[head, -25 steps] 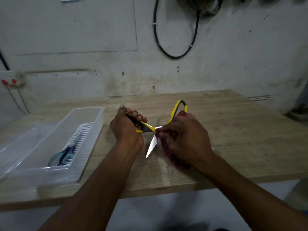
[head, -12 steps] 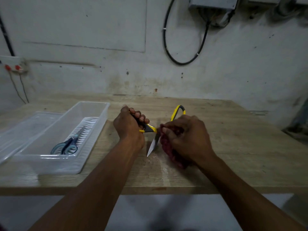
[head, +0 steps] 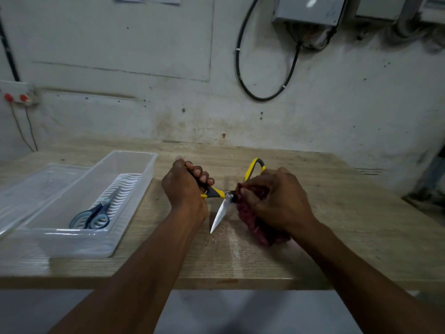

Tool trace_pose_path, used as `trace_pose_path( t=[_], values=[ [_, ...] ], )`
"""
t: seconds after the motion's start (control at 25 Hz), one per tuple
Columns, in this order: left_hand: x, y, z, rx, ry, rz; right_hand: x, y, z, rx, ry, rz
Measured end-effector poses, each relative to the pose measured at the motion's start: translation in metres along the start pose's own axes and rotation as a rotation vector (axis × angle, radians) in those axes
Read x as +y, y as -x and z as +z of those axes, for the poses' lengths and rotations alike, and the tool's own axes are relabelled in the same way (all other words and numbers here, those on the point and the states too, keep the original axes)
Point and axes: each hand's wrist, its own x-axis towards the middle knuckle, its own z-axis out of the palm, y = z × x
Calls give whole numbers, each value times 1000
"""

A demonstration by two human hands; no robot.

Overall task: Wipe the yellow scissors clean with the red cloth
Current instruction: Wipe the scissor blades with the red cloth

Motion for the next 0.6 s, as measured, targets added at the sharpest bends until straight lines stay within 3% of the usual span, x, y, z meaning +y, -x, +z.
trace_pose_path(
  t=[0.16,0.48,0.6],
  values=[
    [0,3,1,-11,-7,-1,-20,-2,10,-48,84,-124],
    [0,6,-1,-38,-41,43,7,3,1,-34,79,53],
    [2,4,-1,-44,-28,63,10,-1,-5,-4,29,-5]
  ],
)
